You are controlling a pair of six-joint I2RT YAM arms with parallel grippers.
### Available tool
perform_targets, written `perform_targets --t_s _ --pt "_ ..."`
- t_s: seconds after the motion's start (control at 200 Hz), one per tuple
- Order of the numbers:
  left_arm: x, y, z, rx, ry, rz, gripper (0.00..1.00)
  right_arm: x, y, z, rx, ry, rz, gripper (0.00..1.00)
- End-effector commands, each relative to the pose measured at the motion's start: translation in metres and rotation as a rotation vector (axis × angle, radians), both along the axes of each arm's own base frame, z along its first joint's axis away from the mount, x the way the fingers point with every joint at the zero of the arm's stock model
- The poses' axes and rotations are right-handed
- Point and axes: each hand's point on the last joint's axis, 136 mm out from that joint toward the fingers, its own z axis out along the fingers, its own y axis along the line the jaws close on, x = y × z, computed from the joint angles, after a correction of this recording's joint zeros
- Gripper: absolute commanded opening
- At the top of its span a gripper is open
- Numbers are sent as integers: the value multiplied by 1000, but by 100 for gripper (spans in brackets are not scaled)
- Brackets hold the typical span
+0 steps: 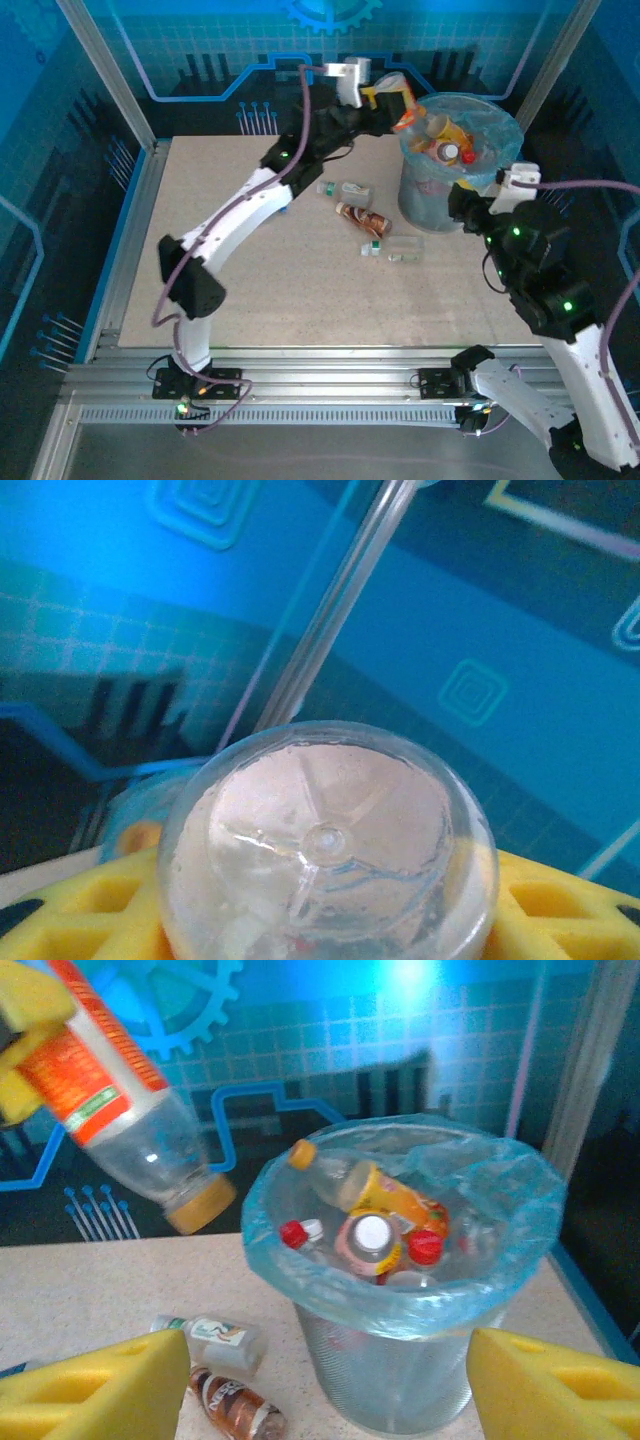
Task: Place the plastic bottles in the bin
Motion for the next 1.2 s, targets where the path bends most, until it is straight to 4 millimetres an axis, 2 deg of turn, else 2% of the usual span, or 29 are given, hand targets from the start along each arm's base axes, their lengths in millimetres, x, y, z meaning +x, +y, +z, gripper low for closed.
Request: perform_targets --t_s 0.0,0.05,0.065,0.15,0.205,0.29,0.38,0.435,0.5,0.64,0.885,1.196 --pt "1 -29 36 -186 -74 -66 45 -17 -26 13 3 -71 -100 73" --pt "12 -45 27 -232 -48 -79 45 -22 -29 14 -1 -77 -106 73" --pt "12 -47 31 -253 -49 -79 45 -23 -29 14 -4 -77 -105 73" --pt "28 -68 9 -308 -12 -31 45 -26 -31 15 -14 -81 -103 75" --pt "31 -77 2 -330 -34 2 46 -28 -30 16 -21 -83 -94 75" --pt "40 -84 -20 -328 -13 72 47 -29 -28 16 -28 -84 -78 75" --pt "44 -91 -37 -315 7 86 59 -28 -25 13 -41 -74 -59 75" --pt "46 -94 -44 -313 29 80 70 -27 -25 11 -45 -68 -60 76" --pt "45 -96 -47 -311 44 73 78 -25 -23 9 -49 -61 -51 77" --pt "41 -94 -38 -318 37 65 85 -21 -18 6 -34 -47 -32 77" --pt "28 -87 -16 -286 10 40 83 -13 -11 0 -14 -10 -12 76" --pt "-5 -62 24 -179 -46 35 82 13 27 -15 -36 172 135 76"
